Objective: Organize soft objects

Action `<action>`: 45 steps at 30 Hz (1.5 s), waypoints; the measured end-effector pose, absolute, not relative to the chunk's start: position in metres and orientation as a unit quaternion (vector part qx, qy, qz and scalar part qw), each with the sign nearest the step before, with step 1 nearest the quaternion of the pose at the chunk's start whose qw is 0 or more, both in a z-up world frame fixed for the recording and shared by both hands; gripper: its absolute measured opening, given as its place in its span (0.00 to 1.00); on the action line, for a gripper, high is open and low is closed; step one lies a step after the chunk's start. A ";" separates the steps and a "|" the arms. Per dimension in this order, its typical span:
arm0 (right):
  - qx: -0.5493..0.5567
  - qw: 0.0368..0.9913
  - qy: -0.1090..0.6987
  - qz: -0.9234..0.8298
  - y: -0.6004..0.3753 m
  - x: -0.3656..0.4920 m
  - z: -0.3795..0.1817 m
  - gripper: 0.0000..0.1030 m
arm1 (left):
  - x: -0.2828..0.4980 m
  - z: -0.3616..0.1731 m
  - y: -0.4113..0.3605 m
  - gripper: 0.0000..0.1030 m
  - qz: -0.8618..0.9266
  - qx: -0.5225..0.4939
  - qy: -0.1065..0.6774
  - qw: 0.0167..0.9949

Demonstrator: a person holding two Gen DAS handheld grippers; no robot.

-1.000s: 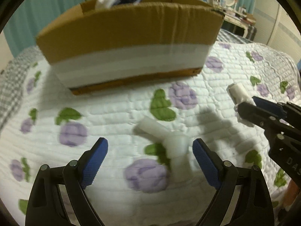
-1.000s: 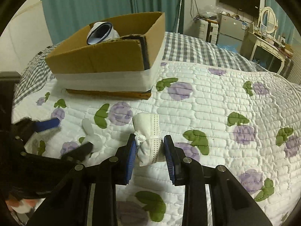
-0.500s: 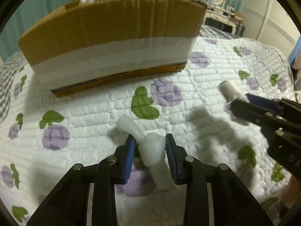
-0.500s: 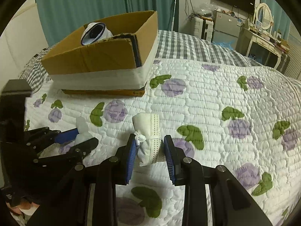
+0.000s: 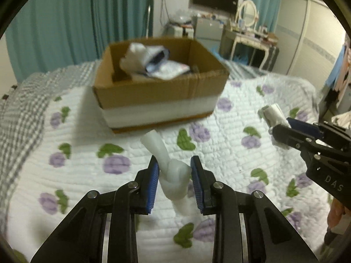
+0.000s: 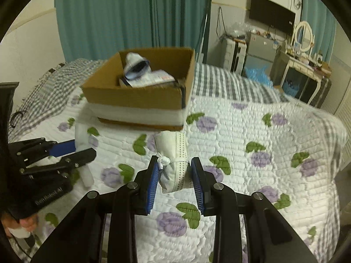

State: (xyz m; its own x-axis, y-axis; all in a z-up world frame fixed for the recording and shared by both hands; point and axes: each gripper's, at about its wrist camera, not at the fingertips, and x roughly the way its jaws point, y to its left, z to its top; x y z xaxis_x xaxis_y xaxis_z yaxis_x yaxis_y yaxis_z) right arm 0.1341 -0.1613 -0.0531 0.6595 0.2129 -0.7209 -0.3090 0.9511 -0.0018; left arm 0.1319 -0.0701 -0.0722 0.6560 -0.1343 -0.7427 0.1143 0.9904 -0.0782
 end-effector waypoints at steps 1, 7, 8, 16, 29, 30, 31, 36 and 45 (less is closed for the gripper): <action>-0.063 0.911 0.381 0.144 -0.159 0.130 -0.046 0.28 | 0.127 -0.063 -0.066 0.28 -0.067 -0.011 0.401 0.914; -0.074 0.923 0.345 0.154 -0.142 0.111 0.001 0.28 | 0.112 -0.021 -0.054 0.28 -0.071 -0.003 0.360 0.930; -0.076 0.925 0.339 0.156 -0.139 0.109 0.008 0.28 | 0.110 -0.015 -0.051 0.28 -0.071 -0.001 0.354 0.932; -0.075 0.935 0.298 0.175 -0.118 0.126 0.051 0.28 | 0.120 0.036 -0.027 0.28 -0.065 0.000 0.303 0.951; -0.044 0.936 0.294 0.188 -0.094 0.250 0.042 0.28 | 0.252 0.020 -0.008 0.28 -0.023 0.032 0.322 0.946; -0.045 0.935 0.297 0.186 -0.093 0.259 0.036 0.28 | 0.262 0.013 -0.010 0.28 -0.023 0.038 0.326 0.944; -0.046 0.934 0.302 0.183 -0.093 0.269 0.029 0.28 | 0.272 0.005 -0.012 0.28 -0.024 0.044 0.331 0.942; -0.022 0.924 0.338 0.176 -0.095 0.319 -0.005 0.28 | 0.307 -0.024 -0.015 0.33 -0.021 0.047 0.351 0.935; -0.008 0.922 0.351 0.166 -0.092 0.363 -0.032 0.54 | 0.326 -0.047 -0.018 0.56 -0.011 0.067 0.363 0.929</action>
